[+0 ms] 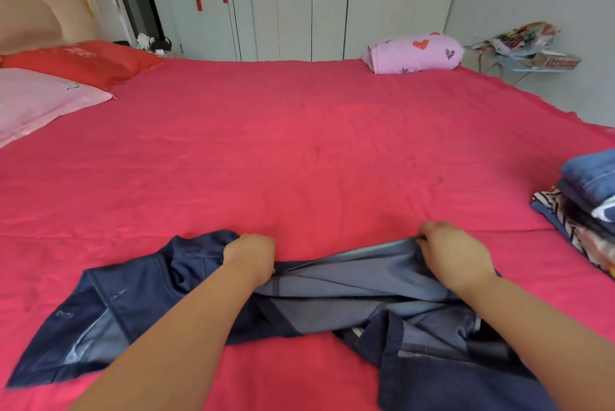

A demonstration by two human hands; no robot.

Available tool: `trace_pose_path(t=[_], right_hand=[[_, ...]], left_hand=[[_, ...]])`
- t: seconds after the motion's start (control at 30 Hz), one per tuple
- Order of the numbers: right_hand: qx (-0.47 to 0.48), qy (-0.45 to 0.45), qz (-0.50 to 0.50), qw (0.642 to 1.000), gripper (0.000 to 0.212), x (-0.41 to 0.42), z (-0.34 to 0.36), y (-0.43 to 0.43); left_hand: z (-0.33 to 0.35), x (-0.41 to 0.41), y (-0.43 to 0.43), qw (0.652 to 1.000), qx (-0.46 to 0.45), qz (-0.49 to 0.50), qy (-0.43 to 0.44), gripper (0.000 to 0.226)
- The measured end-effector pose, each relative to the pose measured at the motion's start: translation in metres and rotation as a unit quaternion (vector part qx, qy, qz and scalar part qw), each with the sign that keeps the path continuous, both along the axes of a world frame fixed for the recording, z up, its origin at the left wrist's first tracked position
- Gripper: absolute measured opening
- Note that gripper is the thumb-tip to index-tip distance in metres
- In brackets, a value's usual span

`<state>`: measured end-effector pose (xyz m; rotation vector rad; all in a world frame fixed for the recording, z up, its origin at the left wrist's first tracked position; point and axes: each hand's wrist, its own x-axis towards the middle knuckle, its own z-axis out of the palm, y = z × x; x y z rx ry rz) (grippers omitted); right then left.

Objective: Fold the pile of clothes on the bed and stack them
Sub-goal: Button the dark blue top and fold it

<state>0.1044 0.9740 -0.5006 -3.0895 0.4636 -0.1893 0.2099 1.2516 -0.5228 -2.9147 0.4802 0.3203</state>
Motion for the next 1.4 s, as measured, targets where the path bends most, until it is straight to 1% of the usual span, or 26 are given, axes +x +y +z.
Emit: trace_pose_path(t=[0.07, 0.17, 0.27, 0.37, 0.4, 0.47, 0.53, 0.57, 0.6, 0.7, 0.8, 0.87, 1.0, 1.07, 1.17, 1.27, 1.33, 1.4], right_hand=[[0.004, -0.04, 0.003, 0.999, 0.023, -0.004, 0.013, 0.002], [-0.016, -0.059, 0.018, 0.998, 0.023, -0.015, 0.034, 0.006], [-0.03, -0.07, 0.019, 0.997, 0.027, -0.03, 0.056, 0.01], [-0.021, -0.101, -0.001, 0.995, 0.027, -0.046, 0.077, 0.01], [-0.023, -0.11, -0.005, 0.994, 0.027, -0.051, 0.084, 0.01], [-0.029, -0.123, -0.006, 0.992, 0.027, -0.058, 0.098, 0.012], [-0.025, -0.139, -0.002, 0.99, 0.026, -0.064, 0.113, 0.019], [-0.026, -0.146, -0.001, 0.989, 0.025, -0.067, 0.12, 0.022], [-0.033, -0.151, -0.001, 0.988, 0.025, -0.071, 0.127, 0.025], [-0.079, -0.15, 0.009, 0.986, 0.024, -0.084, 0.148, 0.031], [-0.121, -0.16, 0.004, 0.98, 0.018, -0.095, 0.173, 0.035], [-0.129, -0.178, -0.009, 0.976, 0.015, -0.103, 0.193, 0.04], [-0.117, -0.234, -0.016, 0.965, 0.016, -0.12, 0.236, 0.045], [-0.107, -0.269, -0.016, 0.957, 0.019, -0.131, 0.258, 0.049], [-0.062, -0.316, -0.019, 0.946, 0.028, -0.149, 0.294, 0.058], [-0.032, -0.353, -0.015, 0.935, 0.03, -0.17, 0.325, 0.067], [-0.027, -0.38, -0.005, 0.925, 0.029, -0.185, 0.339, 0.074], [-0.022, -0.39, 0.005, 0.921, 0.027, -0.196, 0.35, 0.079]], left_hand=[[0.012, -0.008, -0.002, 0.999, 0.007, -0.021, -0.04, 0.032], [0.035, -0.018, 0.002, 0.992, -0.075, -0.04, -0.094, 0.029], [0.059, -0.031, 0.012, 0.981, -0.147, -0.047, -0.114, 0.026], [0.08, -0.051, 0.023, 0.967, -0.223, -0.046, -0.111, 0.022], [0.088, -0.058, 0.026, 0.965, -0.232, -0.053, -0.115, 0.022], [0.102, -0.071, 0.032, 0.966, -0.203, -0.081, -0.135, 0.032], [0.115, -0.082, 0.036, 0.973, -0.16, -0.088, -0.145, 0.052], [0.121, -0.087, 0.038, 0.974, -0.149, -0.083, -0.151, 0.057], [0.127, -0.091, 0.039, 0.973, -0.144, -0.075, -0.166, 0.055], [0.153, -0.102, 0.045, 0.962, -0.147, -0.054, -0.223, 0.038], [0.196, -0.112, 0.051, 0.948, -0.154, -0.04, -0.275, 0.032], [0.231, -0.121, 0.053, 0.934, -0.159, -0.034, -0.317, 0.029], [0.295, -0.144, 0.057, 0.908, -0.17, -0.021, -0.382, 0.022], [0.32, -0.16, 0.061, 0.898, -0.172, -0.009, -0.406, 0.018], [0.349, -0.183, 0.063, 0.883, -0.175, 0.001, -0.435, 0.026], [0.37, -0.202, 0.066, 0.873, -0.18, -0.007, -0.454, 0.029], [0.379, -0.21, 0.072, 0.864, -0.219, -0.019, -0.452, 0.028], [0.386, -0.216, 0.079, 0.852, -0.289, -0.037, -0.435, 0.025]])
